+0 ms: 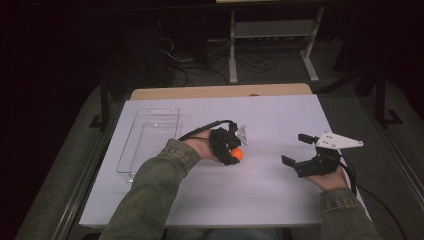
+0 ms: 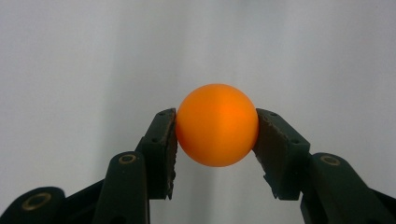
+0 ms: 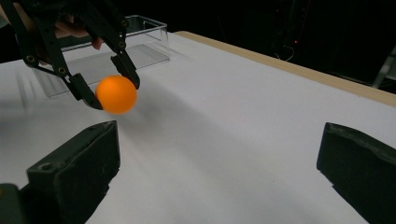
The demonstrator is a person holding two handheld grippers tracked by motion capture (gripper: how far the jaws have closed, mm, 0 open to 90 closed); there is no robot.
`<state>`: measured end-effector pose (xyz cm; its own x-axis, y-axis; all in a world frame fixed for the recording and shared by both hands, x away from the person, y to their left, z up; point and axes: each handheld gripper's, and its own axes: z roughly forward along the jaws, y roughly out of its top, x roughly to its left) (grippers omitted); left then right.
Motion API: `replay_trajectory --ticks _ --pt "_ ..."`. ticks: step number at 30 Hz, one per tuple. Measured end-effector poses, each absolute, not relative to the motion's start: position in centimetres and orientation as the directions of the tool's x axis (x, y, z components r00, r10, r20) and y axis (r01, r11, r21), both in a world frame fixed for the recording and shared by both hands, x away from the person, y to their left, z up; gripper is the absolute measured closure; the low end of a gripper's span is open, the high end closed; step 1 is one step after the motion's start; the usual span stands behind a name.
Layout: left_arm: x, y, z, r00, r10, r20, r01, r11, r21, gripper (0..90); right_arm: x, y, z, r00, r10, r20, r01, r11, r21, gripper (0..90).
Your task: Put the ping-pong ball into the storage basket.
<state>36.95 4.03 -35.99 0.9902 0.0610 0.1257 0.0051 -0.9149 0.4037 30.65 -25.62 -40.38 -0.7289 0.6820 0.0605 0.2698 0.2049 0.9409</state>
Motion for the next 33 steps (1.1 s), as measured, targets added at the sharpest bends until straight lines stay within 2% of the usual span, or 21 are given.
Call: replay_trajectory --ticks 33 --pt "35.8 6.9 -31.9 0.983 0.079 0.164 0.007 -0.918 0.397 50.7 30.4 -25.7 -40.3 -0.727 0.685 0.057 0.268 0.206 0.941 0.0"
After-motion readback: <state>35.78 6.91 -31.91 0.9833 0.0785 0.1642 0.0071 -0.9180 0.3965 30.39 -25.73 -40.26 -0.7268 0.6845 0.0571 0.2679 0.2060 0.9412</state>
